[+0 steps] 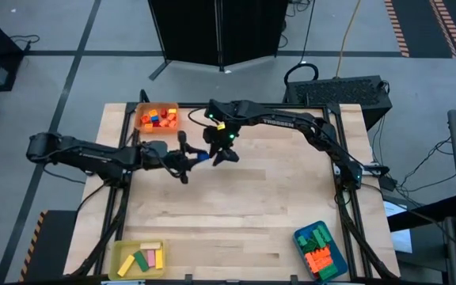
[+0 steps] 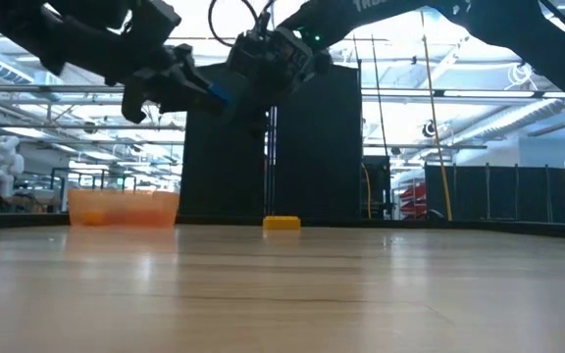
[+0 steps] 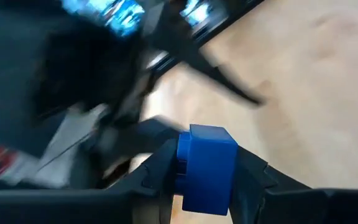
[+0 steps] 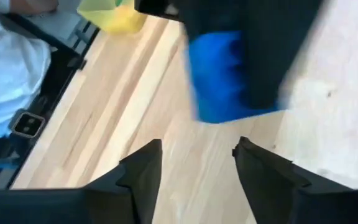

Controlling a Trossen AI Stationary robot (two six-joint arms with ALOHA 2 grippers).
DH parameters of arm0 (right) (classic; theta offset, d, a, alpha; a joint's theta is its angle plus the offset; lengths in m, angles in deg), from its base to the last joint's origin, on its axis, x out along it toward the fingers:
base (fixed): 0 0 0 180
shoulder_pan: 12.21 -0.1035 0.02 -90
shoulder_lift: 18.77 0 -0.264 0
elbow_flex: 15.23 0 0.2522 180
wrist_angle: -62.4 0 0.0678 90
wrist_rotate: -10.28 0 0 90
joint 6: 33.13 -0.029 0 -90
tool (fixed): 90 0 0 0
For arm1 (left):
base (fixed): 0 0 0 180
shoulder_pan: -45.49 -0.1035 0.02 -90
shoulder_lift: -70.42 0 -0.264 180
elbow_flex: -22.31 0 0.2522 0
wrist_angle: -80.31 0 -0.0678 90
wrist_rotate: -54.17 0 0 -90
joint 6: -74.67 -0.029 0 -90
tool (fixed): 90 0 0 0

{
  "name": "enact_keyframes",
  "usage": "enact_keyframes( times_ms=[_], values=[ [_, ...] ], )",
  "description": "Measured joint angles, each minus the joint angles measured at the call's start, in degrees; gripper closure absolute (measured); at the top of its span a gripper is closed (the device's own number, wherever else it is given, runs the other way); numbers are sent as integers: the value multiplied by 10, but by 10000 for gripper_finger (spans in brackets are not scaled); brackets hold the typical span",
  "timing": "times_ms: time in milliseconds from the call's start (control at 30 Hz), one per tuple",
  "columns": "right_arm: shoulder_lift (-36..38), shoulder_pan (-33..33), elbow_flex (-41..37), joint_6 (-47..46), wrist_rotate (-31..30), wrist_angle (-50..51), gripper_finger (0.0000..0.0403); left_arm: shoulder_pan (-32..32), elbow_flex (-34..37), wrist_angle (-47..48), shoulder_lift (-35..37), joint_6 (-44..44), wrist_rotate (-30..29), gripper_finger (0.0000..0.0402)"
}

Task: Sort blocks by size
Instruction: Put the blue 4 stud game piece into the orange bin

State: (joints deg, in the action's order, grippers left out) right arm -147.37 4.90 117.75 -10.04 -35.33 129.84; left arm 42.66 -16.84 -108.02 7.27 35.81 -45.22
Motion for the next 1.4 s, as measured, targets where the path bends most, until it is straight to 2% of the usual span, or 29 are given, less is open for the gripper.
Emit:
enact_keyframes(
  times_ms=[200, 267, 467, 667, 800, 967, 1167, 1233, 1400],
  values=[
    [11, 0, 0, -7, -23, -5, 186, 11, 0, 75, 85, 28, -92, 292],
    [14, 2, 0, -7, -26, -4, 185, 10, 1, 99, 111, 42, -117, 292],
    [25, 5, 1, -14, -26, 3, 188, -17, 1, 187, 166, 80, -241, 291],
    [26, 6, 1, -20, -29, 31, 188, -80, 1, 245, 182, 174, -251, 294],
    [26, 9, 1, -16, -49, 34, 188, -148, 1, 255, 180, 247, -273, 309],
    [26, 37, 1, -5, -72, 18, 188, -257, 1, 278, 177, 308, -253, 312],
    [26, 86, 1, -56, -73, -49, 188, -381, 1, 308, 155, 359, -124, 312],
    [26, 107, 1, -85, -75, -74, 188, -415, 1, 304, 141, 370, -98, 312],
    [26, 146, 1, -150, -137, -114, 188, -486, 1, 298, 105, 382, -84, 312]
  ],
)
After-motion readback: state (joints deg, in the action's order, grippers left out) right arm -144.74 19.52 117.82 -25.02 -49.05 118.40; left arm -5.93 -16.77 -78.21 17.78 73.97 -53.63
